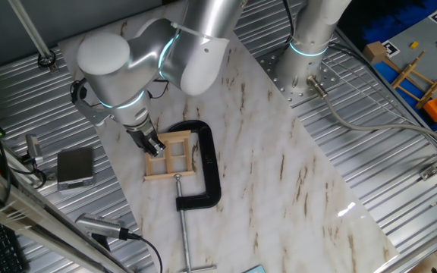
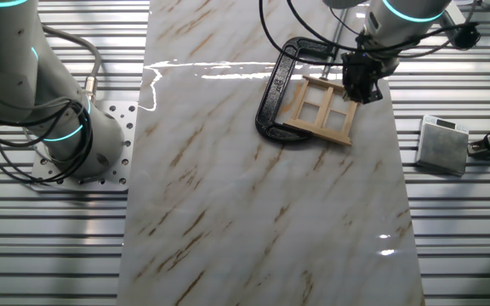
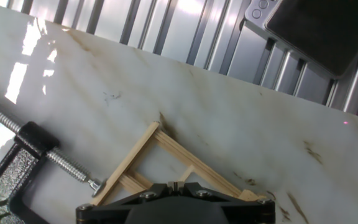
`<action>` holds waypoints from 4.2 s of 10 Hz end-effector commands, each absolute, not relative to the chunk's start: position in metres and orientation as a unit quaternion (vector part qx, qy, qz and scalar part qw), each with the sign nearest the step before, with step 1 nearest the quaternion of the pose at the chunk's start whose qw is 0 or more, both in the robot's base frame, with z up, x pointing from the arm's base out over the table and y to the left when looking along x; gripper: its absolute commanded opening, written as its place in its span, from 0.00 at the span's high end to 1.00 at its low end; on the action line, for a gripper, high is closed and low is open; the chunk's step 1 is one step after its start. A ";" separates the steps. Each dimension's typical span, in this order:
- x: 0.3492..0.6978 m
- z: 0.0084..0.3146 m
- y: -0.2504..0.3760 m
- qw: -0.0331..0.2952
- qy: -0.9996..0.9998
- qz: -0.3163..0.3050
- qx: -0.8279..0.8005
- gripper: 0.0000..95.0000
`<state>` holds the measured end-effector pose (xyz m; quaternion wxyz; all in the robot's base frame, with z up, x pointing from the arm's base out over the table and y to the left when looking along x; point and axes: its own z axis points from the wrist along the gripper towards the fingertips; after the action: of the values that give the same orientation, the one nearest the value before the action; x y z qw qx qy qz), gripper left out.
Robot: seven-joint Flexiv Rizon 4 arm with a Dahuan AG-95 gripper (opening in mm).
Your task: Open a sliding window
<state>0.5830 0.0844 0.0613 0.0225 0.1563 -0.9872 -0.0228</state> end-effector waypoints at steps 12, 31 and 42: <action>0.566 0.034 0.081 0.024 -0.998 -0.035 0.036 0.80; 0.576 0.024 0.094 0.029 -0.996 -0.088 0.010 0.60; 0.576 0.023 0.095 0.031 -0.995 -0.093 0.019 0.60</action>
<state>0.5757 0.0949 0.0229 0.0312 0.0186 -0.9950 -0.0932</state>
